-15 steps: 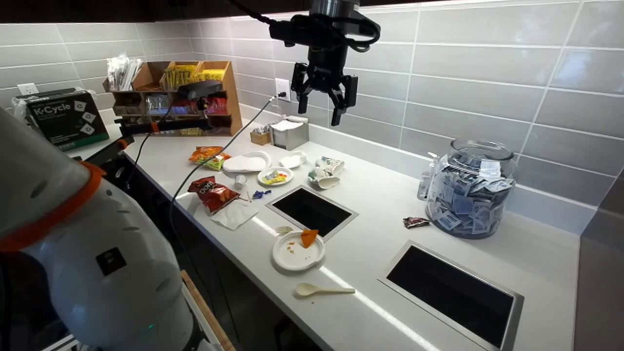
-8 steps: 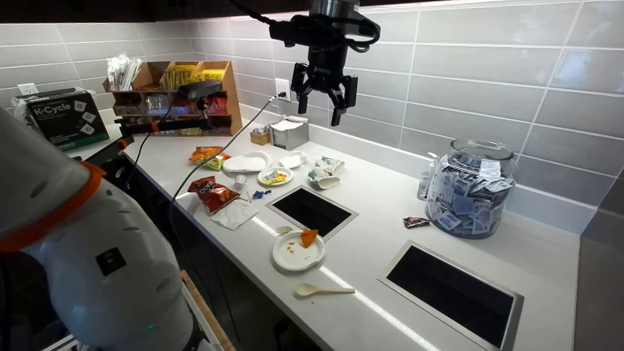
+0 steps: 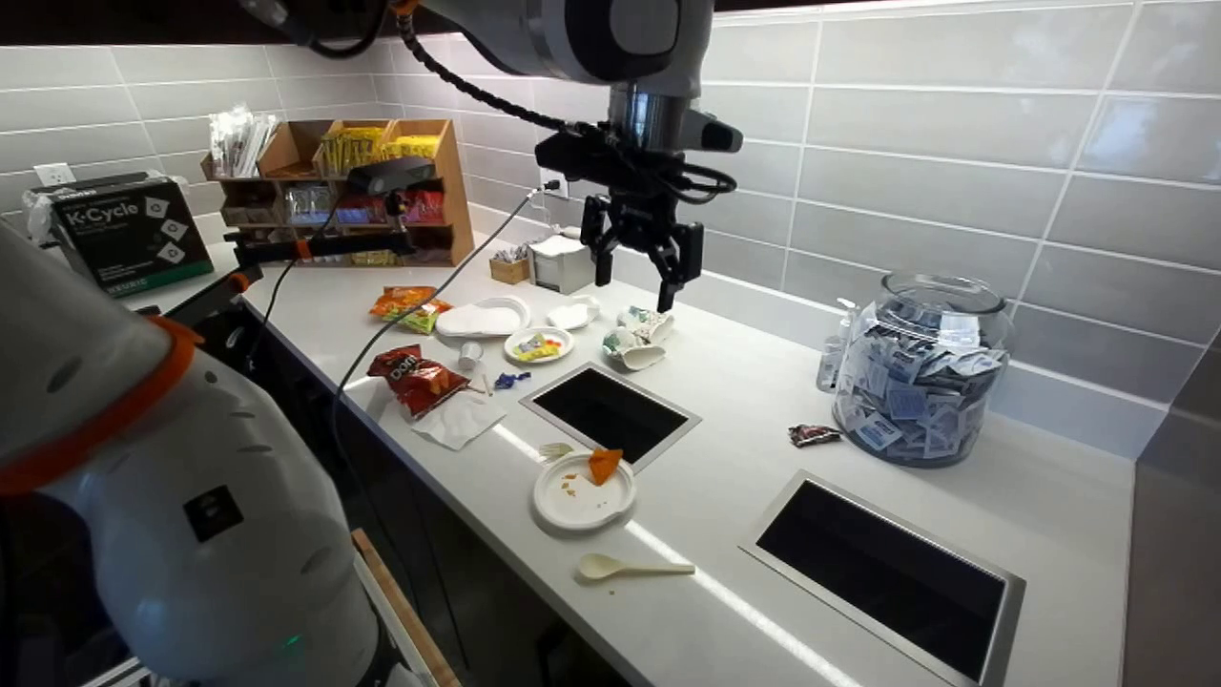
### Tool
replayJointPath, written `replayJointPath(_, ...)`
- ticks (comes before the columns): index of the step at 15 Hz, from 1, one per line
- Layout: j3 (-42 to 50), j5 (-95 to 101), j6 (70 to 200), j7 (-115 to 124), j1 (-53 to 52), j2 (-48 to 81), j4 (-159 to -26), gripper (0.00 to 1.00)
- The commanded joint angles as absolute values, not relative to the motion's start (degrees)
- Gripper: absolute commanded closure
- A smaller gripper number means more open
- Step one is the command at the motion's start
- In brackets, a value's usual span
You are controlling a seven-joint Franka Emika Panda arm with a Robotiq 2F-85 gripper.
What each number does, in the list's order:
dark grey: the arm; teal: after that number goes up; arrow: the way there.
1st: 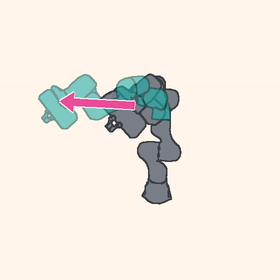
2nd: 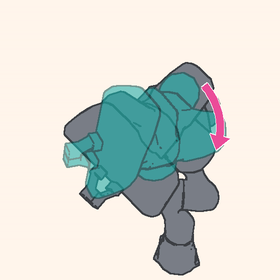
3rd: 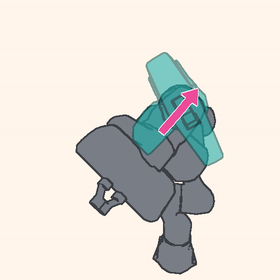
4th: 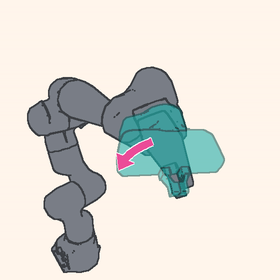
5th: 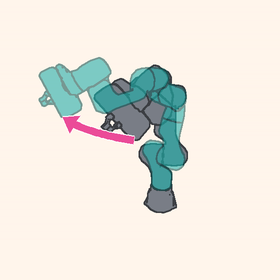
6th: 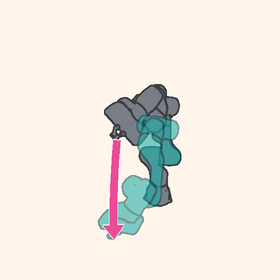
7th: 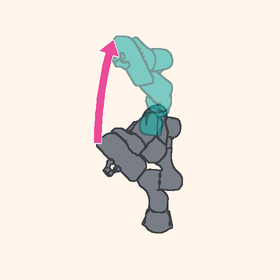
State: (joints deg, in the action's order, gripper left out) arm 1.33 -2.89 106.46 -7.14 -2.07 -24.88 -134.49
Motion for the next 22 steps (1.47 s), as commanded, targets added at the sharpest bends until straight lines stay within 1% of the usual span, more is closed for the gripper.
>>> replayJointPath(1, 1.24, 0.28, 119.04, -7.94, -0.67, -32.15, -146.77, 0.0)
replayJointPath(7, 2.64, 1.4, 145.37, -7.15, 1.32, -38.12, -162.89, 0.0)
replayJointPath(8, 3.24, 0.32, 145.66, -7.0, 1.07, -34.15, -159.11, 0.0)
replayJointPath(9, 3.82, -0.76, 145.14, -6.58, 0.76, -32.96, -158.68, 0.0)
replayJointPath(10, 2.97, 0.62, 143.84, -7.02, 0.89, -34.53, -159.0, 0.0)
replayJointPath(15, 3.08, 0.6, 143.87, -7.06, 0.87, -34.21, -158.46, 0.0)
replayJointPath(17, 1.26, 2.08, 141.75, -0.97, 4.79, -29.79, -156.78, 0.0)
replayJointPath(18, 0.9, 3.51, 144.27, 0.88, 6.58, -28.51, -157.74, 0.0)
replayJointPath(20, 0.05, 5.26, 144.27, 5.23, 9.58, -26.65, -158.14, 0.0)
replayJointPath(22, -0.37, 5.63, 140.85, 8.92, 11.21, -24.43, -157.13, 0.0)
